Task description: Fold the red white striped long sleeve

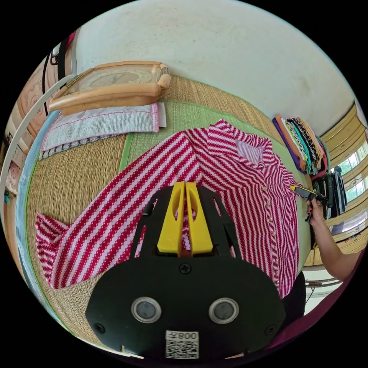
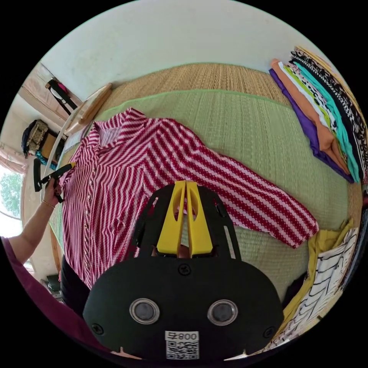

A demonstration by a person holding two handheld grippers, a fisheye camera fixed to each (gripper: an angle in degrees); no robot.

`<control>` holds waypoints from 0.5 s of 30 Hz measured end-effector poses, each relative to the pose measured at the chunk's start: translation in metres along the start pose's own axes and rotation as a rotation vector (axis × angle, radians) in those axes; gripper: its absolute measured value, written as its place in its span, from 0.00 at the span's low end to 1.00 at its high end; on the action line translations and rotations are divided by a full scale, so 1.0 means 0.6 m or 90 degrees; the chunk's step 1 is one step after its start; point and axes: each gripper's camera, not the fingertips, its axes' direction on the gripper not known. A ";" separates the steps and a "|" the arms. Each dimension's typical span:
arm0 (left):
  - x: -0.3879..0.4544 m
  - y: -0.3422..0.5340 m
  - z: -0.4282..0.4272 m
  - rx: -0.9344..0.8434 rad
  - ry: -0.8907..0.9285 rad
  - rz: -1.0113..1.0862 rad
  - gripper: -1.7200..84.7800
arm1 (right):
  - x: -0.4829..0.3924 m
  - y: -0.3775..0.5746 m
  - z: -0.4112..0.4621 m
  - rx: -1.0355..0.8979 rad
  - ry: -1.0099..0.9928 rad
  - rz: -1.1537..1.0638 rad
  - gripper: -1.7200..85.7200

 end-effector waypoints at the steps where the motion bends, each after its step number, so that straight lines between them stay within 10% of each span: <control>1: -0.002 -0.005 0.001 -0.005 0.005 -0.006 0.02 | 0.018 -0.011 0.002 -0.009 -0.025 0.022 0.02; 15: 0.015 -0.010 -0.009 -0.024 -0.010 -0.026 0.02 | 0.063 0.017 0.002 -0.014 0.020 0.045 0.02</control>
